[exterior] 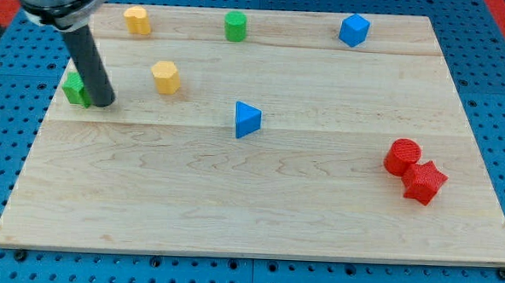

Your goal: Place the yellow hexagon top left to the blue triangle

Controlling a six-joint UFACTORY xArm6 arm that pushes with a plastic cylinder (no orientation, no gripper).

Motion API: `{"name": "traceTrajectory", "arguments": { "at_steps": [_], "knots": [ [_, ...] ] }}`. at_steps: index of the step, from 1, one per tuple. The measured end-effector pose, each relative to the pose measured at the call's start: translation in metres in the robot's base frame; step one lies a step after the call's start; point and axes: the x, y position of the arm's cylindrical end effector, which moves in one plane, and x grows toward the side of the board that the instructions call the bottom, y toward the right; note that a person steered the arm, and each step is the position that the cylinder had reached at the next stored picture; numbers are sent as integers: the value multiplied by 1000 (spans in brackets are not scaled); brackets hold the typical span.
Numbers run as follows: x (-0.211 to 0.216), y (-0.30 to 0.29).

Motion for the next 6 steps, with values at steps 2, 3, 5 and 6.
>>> {"name": "traceTrajectory", "arguments": {
  "at_steps": [2, 3, 5, 6],
  "knots": [
    [-54, 40],
    [-52, 67],
    [-87, 83],
    [-75, 108]
  ]
}}
